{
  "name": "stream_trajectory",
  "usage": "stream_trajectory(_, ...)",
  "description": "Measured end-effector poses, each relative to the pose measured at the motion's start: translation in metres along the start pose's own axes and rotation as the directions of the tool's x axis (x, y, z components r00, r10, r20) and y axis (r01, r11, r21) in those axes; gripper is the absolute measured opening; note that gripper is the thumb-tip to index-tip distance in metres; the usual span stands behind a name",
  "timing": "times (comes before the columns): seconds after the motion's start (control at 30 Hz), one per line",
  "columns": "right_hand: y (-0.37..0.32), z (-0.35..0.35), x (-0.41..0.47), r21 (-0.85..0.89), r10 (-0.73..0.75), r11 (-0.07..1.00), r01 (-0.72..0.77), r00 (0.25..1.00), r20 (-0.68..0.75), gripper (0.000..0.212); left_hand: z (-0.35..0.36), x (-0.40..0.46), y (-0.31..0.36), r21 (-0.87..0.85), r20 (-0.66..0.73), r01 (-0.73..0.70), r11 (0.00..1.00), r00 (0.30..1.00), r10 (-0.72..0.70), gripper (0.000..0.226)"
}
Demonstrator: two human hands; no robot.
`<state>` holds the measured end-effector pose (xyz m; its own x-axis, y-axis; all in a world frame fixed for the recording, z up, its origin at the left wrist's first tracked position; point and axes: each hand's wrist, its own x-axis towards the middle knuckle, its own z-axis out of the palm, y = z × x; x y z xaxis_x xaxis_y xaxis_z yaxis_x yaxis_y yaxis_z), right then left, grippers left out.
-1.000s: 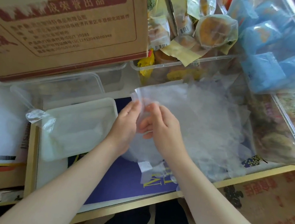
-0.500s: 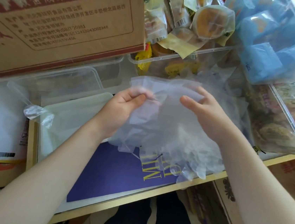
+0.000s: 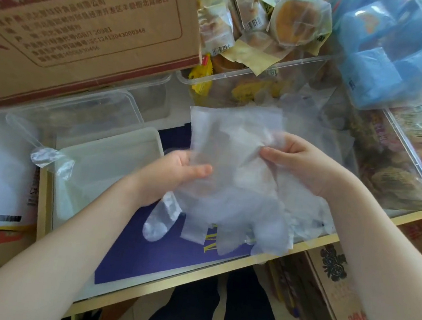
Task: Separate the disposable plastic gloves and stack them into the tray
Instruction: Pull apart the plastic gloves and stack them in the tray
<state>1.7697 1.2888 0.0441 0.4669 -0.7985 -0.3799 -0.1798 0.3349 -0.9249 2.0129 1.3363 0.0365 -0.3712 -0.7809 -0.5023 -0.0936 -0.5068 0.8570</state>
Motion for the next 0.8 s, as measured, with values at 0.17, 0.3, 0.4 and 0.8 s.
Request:
stream_trajectory(0.17,0.019,-0.011,-0.002,-0.106,-0.012,0.994,-0.006,0.986,-0.169,0.013,0.008,-0.009,-0.016,0.126,0.097,0.117,0.985,0.987,-0.130,0.013)
stream_trajectory(0.3,0.030,-0.012,-0.004,-0.073,-0.099,0.994,0.082,0.955,-0.280,0.022,0.017,-0.009,-0.031,0.209,0.083,0.174,0.962,0.977,-0.195,0.009)
stream_trajectory(0.4,0.032,-0.013,-0.005,-0.139,-0.106,0.988,0.074,0.964,-0.243,0.022,0.011,-0.005,-0.043,0.428,-0.009,0.178,0.886,0.981,-0.193,0.003)
stream_trajectory(0.8,0.018,-0.013,-0.014,-0.077,-0.051,0.996,0.048,0.998,-0.038,0.017,0.050,0.041,0.000,0.106,-0.545,-0.101,0.989,0.826,0.143,0.021)
